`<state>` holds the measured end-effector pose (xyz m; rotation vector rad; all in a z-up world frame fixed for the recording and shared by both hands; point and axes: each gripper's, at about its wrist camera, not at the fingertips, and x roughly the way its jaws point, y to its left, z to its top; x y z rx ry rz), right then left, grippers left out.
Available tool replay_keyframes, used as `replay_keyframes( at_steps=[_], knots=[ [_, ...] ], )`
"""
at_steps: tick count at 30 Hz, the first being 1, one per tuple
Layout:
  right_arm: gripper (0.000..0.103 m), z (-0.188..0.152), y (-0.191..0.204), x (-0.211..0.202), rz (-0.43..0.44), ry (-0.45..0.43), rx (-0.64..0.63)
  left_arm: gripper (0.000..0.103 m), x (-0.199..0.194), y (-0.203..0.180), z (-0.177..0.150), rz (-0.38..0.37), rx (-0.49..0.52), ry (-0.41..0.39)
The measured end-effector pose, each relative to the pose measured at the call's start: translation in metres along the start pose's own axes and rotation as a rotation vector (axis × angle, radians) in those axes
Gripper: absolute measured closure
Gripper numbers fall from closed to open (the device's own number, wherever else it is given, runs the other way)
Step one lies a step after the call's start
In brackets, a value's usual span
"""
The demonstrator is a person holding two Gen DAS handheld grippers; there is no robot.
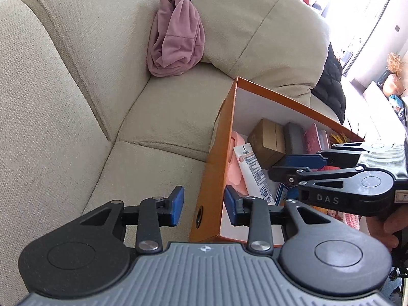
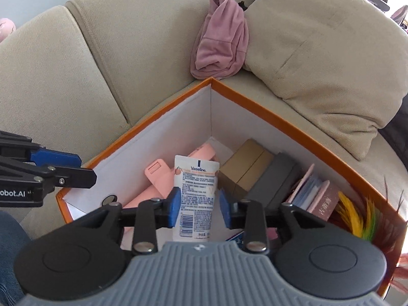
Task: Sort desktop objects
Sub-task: 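Lower the Vaseline tube into the orange box with the right gripper, then open the right gripper and stand the Vaseline tube upright in the box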
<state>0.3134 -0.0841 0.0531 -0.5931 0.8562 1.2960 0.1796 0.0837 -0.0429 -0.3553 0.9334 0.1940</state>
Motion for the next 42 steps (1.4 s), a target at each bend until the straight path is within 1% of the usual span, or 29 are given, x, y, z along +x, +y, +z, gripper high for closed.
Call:
replay_keyframes(
  at_steps=[1, 4, 5, 9, 10, 11, 13, 15, 16, 17, 20, 21, 22, 24, 25, 26, 27, 28, 31, 33, 35, 37, 39, 40, 42],
  knots=[
    [0.065, 0.001, 0.001, 0.005, 0.017, 0.01, 0.007, 0.063, -0.001, 0.0, 0.0, -0.002, 0.0, -0.002],
    [0.048, 0.007, 0.007, 0.023, 0.021, 0.031, 0.022, 0.06, 0.0, 0.002, 0.003, -0.005, -0.004, -0.003],
    [0.048, 0.01, 0.009, 0.028, 0.022, 0.037, 0.019, 0.058, -0.001, 0.002, 0.003, -0.005, -0.002, -0.004],
    [0.048, 0.017, 0.009, 0.051, 0.001, 0.057, 0.014, 0.057, -0.001, 0.005, 0.004, -0.014, -0.002, -0.001],
    [0.046, 0.017, 0.006, 0.053, 0.023, 0.052, 0.034, 0.055, -0.002, 0.006, 0.005, -0.02, -0.002, -0.003],
    [0.044, 0.018, 0.003, 0.054, 0.035, 0.051, 0.049, 0.055, -0.002, 0.006, 0.005, -0.023, -0.004, -0.003],
    [0.044, 0.017, 0.001, 0.055, 0.05, 0.057, 0.058, 0.055, -0.002, 0.007, 0.006, -0.028, -0.007, -0.003],
    [0.051, 0.015, -0.002, 0.055, 0.084, 0.056, 0.078, 0.055, -0.002, 0.008, 0.006, -0.03, -0.009, -0.004],
    [0.061, 0.015, -0.004, 0.055, 0.111, 0.059, 0.101, 0.055, -0.002, 0.008, 0.006, -0.032, -0.012, -0.004],
    [0.067, 0.015, -0.006, 0.054, 0.131, 0.068, 0.122, 0.055, -0.003, 0.009, 0.006, -0.037, -0.016, -0.003],
    [0.071, 0.014, -0.005, 0.054, 0.128, 0.076, 0.135, 0.055, -0.005, 0.009, 0.005, -0.038, -0.018, -0.003],
    [0.075, 0.014, -0.005, 0.053, 0.127, 0.076, 0.131, 0.055, -0.007, 0.009, 0.005, -0.037, -0.017, -0.005],
    [0.088, 0.014, -0.004, 0.049, 0.115, 0.073, 0.117, 0.055, -0.008, 0.009, 0.004, -0.041, -0.017, -0.007],
    [0.084, 0.013, -0.002, 0.041, 0.09, 0.066, 0.092, 0.055, -0.011, 0.01, 0.003, -0.041, -0.017, -0.012],
    [0.078, 0.011, -0.001, 0.037, 0.072, 0.073, 0.077, 0.055, -0.011, 0.01, 0.003, -0.042, -0.018, -0.013],
    [0.061, 0.009, 0.0, 0.035, 0.056, 0.093, 0.065, 0.055, -0.012, 0.01, 0.003, -0.042, -0.019, -0.014],
    [0.055, 0.008, -0.001, 0.036, 0.033, 0.121, 0.057, 0.055, -0.012, 0.011, 0.002, -0.042, -0.019, -0.014],
    [0.053, 0.005, -0.001, 0.038, 0.01, 0.15, 0.051, 0.055, -0.012, 0.01, 0.002, -0.04, -0.018, -0.015],
    [0.05, -0.002, 0.001, 0.052, -0.048, 0.254, 0.021, 0.055, -0.012, 0.009, 0.001, -0.034, -0.016, -0.016],
    [0.048, -0.006, 0.0, 0.063, -0.058, 0.307, 0.027, 0.055, -0.011, 0.009, 0.002, -0.036, -0.018, -0.016],
    [0.042, -0.008, 0.001, 0.071, -0.06, 0.316, 0.034, 0.055, -0.011, 0.01, 0.002, -0.04, -0.02, -0.013],
    [0.039, -0.006, 0.002, 0.077, -0.065, 0.335, 0.042, 0.054, -0.01, 0.011, 0.001, -0.041, -0.019, -0.011],
    [0.04, -0.005, 0.003, 0.083, -0.068, 0.36, 0.045, 0.054, -0.01, 0.011, 0.001, -0.041, -0.02, -0.011],
    [0.046, -0.005, 0.004, 0.084, -0.082, 0.366, 0.032, 0.054, -0.01, 0.011, 0.001, -0.042, -0.02, -0.013],
    [0.048, -0.005, 0.004, 0.082, -0.088, 0.361, 0.031, 0.054, -0.01, 0.011, 0.0, -0.042, -0.02, -0.013]
  ],
)
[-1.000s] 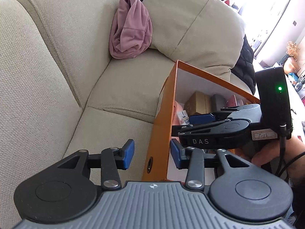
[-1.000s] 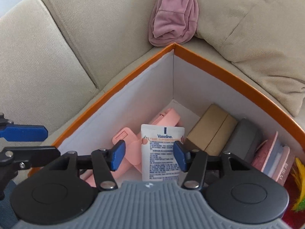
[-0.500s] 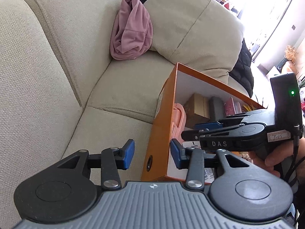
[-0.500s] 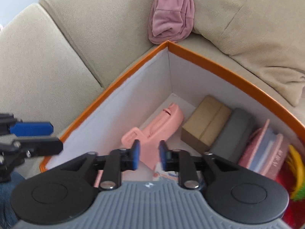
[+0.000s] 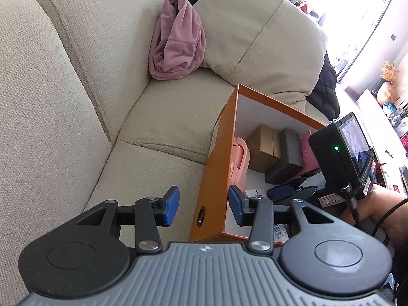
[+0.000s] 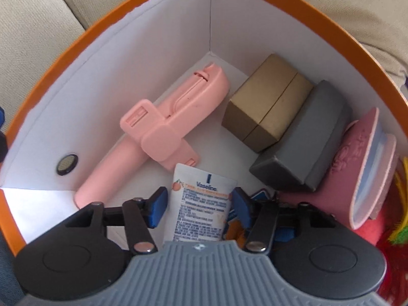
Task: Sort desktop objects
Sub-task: 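Open the right gripper and stand the Vaseline tube upright in the box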
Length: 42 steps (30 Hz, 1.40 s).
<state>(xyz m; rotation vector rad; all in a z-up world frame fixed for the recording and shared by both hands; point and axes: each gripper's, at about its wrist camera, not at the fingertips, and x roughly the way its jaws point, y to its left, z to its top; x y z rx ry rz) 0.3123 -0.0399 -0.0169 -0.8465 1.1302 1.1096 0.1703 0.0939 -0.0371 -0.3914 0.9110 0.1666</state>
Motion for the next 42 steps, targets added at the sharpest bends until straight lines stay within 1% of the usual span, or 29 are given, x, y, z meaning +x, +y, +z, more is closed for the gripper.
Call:
replay_keyframes(
  at_steps=[1, 3, 4, 5, 7, 8, 12, 14, 17, 18, 20, 21, 22, 24, 26, 27, 29, 31, 33, 34, 36, 39, 42],
  knots=[
    [0.05, -0.001, -0.001, -0.001, 0.004, -0.006, 0.0, 0.054, 0.0, 0.0, -0.001, 0.0, -0.001, 0.001],
    [0.057, -0.004, -0.002, -0.007, 0.016, -0.02, 0.009, 0.054, -0.002, 0.001, -0.002, 0.001, -0.001, 0.001],
    [0.069, -0.006, -0.003, -0.015, 0.03, -0.038, 0.014, 0.054, -0.002, 0.001, -0.002, 0.0, -0.002, 0.001],
    [0.079, -0.006, -0.003, -0.022, 0.026, -0.052, 0.01, 0.054, -0.003, 0.001, -0.002, 0.001, -0.003, 0.001],
    [0.088, -0.008, -0.004, -0.034, 0.032, -0.069, -0.001, 0.054, -0.006, 0.001, -0.003, 0.007, -0.005, 0.0],
    [0.089, -0.009, -0.006, -0.038, 0.038, -0.072, 0.004, 0.054, -0.008, 0.001, -0.003, 0.014, -0.005, -0.003],
    [0.09, -0.019, -0.012, -0.059, 0.029, -0.127, 0.01, 0.054, -0.015, 0.002, -0.004, 0.027, -0.007, -0.011],
    [0.09, -0.023, -0.015, -0.074, 0.036, -0.181, 0.027, 0.054, -0.016, 0.003, -0.003, 0.035, -0.008, -0.013],
    [0.091, -0.024, -0.018, -0.097, 0.046, -0.307, 0.041, 0.054, -0.017, 0.0, -0.003, 0.034, -0.01, -0.012],
    [0.091, -0.026, -0.023, -0.101, 0.024, -0.35, 0.041, 0.054, -0.017, -0.001, -0.003, 0.032, -0.009, -0.011],
    [0.091, -0.027, -0.022, -0.103, -0.021, -0.397, 0.022, 0.054, -0.018, -0.004, -0.003, 0.027, -0.002, -0.01],
    [0.091, -0.021, -0.017, -0.102, -0.043, -0.425, -0.006, 0.054, -0.018, -0.005, -0.003, 0.026, 0.002, -0.01],
    [0.091, -0.023, -0.014, -0.098, -0.056, -0.439, -0.032, 0.054, -0.018, -0.006, -0.003, 0.027, 0.005, -0.009],
    [0.091, -0.025, -0.016, -0.088, -0.059, -0.418, -0.034, 0.054, -0.018, -0.006, -0.004, 0.032, 0.007, -0.004],
    [0.091, -0.03, -0.022, -0.078, -0.037, -0.379, -0.016, 0.054, -0.017, -0.004, -0.005, 0.038, 0.006, 0.0],
    [0.09, -0.034, -0.022, -0.076, -0.034, -0.389, -0.018, 0.054, -0.017, -0.004, -0.005, 0.041, 0.005, 0.002],
    [0.09, -0.044, -0.018, -0.078, -0.047, -0.369, -0.051, 0.054, -0.015, -0.003, -0.005, 0.045, 0.002, 0.005],
    [0.09, -0.052, -0.015, -0.077, -0.034, -0.32, -0.07, 0.054, -0.014, -0.003, -0.004, 0.042, -0.002, 0.007],
    [0.091, -0.055, -0.01, -0.078, -0.043, -0.311, -0.107, 0.054, -0.014, -0.005, -0.004, 0.035, 0.0, 0.006],
    [0.092, -0.061, -0.007, -0.081, -0.056, -0.316, -0.117, 0.054, -0.014, -0.006, -0.004, 0.033, 0.002, 0.005],
    [0.093, -0.061, -0.003, -0.083, -0.058, -0.368, -0.147, 0.054, -0.015, -0.008, -0.005, 0.03, 0.005, 0.0],
    [0.093, -0.054, 0.0, -0.08, -0.069, -0.424, -0.171, 0.054, -0.018, -0.01, -0.005, 0.034, 0.012, -0.003],
    [0.093, -0.044, -0.002, -0.074, -0.062, -0.427, -0.165, 0.054, -0.02, -0.009, -0.005, 0.04, 0.009, -0.006]
  ],
)
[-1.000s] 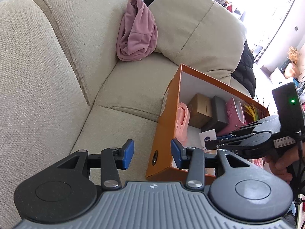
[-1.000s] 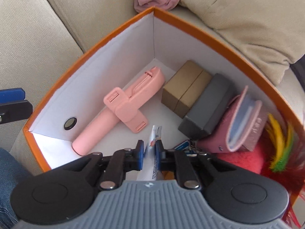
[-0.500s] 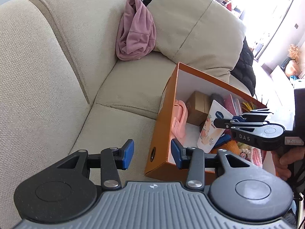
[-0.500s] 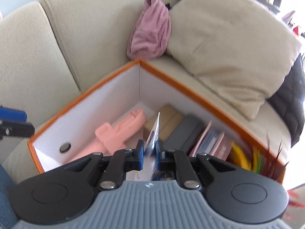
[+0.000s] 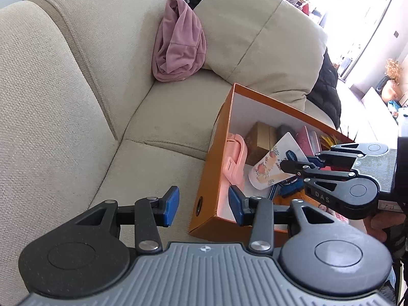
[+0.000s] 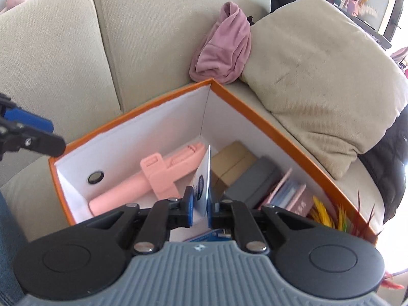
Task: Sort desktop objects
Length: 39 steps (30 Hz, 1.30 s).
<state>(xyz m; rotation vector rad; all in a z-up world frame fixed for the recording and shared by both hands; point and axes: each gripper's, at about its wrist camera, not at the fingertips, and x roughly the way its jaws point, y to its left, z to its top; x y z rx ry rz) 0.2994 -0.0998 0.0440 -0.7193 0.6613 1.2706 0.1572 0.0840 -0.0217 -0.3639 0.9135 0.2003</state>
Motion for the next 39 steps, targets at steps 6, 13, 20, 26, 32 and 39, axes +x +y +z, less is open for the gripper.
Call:
replay_keyframes(
  at_steps=[6, 13, 20, 26, 32, 39],
  knots=[
    [0.091, -0.001, 0.001, 0.01, -0.003, 0.014, 0.002, 0.054, -0.004, -0.003, -0.002, 0.008, 0.003, 0.001],
    [0.077, -0.004, 0.012, -0.001, -0.025, 0.001, 0.005, 0.054, -0.026, -0.017, -0.008, 0.012, 0.03, -0.041],
    [0.063, -0.017, 0.015, -0.051, -0.058, -0.052, 0.056, 0.054, -0.048, -0.045, -0.022, -0.001, 0.085, -0.115],
    [0.054, -0.049, 0.016, -0.107, -0.059, -0.135, 0.199, 0.04, -0.063, -0.076, -0.037, -0.01, 0.154, -0.25],
    [0.048, -0.083, 0.023, -0.135, -0.111, -0.237, 0.341, 0.023, -0.055, -0.104, -0.051, 0.032, 0.243, -0.323],
    [0.042, -0.108, 0.023, -0.122, -0.165, -0.234, 0.447, 0.022, -0.028, -0.107, -0.063, 0.095, 0.221, -0.294]
  ],
)
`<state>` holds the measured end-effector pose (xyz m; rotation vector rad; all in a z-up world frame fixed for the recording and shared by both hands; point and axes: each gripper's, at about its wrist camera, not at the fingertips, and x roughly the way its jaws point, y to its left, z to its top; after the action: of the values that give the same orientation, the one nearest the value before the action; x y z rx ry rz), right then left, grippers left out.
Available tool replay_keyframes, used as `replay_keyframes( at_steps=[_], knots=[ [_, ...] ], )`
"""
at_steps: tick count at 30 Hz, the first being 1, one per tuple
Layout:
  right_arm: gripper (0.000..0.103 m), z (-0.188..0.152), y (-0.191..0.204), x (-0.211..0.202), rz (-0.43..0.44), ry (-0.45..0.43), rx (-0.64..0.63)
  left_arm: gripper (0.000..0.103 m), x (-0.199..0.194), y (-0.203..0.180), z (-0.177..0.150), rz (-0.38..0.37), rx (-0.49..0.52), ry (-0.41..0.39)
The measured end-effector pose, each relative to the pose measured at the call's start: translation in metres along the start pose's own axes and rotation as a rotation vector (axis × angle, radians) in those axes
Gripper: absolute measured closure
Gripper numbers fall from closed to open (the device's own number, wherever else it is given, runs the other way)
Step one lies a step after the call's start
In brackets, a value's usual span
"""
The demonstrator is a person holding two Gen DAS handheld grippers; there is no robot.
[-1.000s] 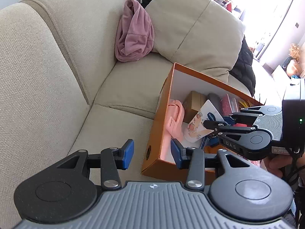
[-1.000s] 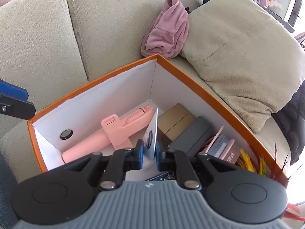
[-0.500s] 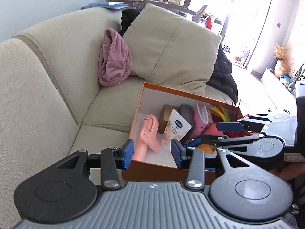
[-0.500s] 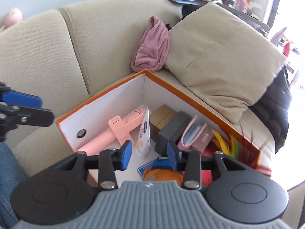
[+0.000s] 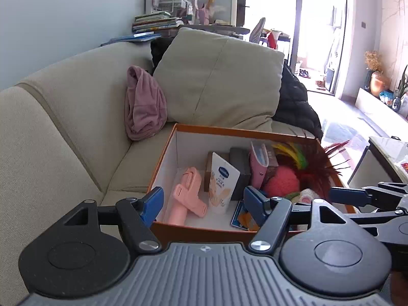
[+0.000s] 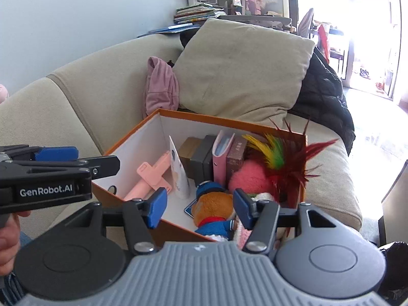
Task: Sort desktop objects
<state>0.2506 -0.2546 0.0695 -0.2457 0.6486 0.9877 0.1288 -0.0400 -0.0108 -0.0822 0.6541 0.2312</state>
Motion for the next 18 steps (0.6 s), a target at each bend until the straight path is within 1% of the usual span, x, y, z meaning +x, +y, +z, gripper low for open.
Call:
replay_keyframes(
  at_steps=[3, 8, 13, 18],
  knots=[
    [0.04, -0.007, -0.007, 0.007, -0.002, 0.01, 0.021, 0.022, 0.012, 0.001, -0.007, 0.003, 0.0, 0.026],
    [0.038, -0.014, -0.011, 0.015, 0.009, -0.002, 0.042, 0.022, 0.025, 0.002, -0.015, 0.005, -0.007, 0.059],
    [0.034, -0.019, -0.007, 0.023, 0.011, 0.002, 0.027, 0.021, 0.033, -0.003, -0.02, 0.029, 0.042, 0.048],
    [0.033, -0.024, -0.01, 0.029, 0.014, -0.006, 0.065, 0.021, 0.039, -0.012, -0.026, 0.072, 0.104, 0.034]
  ],
)
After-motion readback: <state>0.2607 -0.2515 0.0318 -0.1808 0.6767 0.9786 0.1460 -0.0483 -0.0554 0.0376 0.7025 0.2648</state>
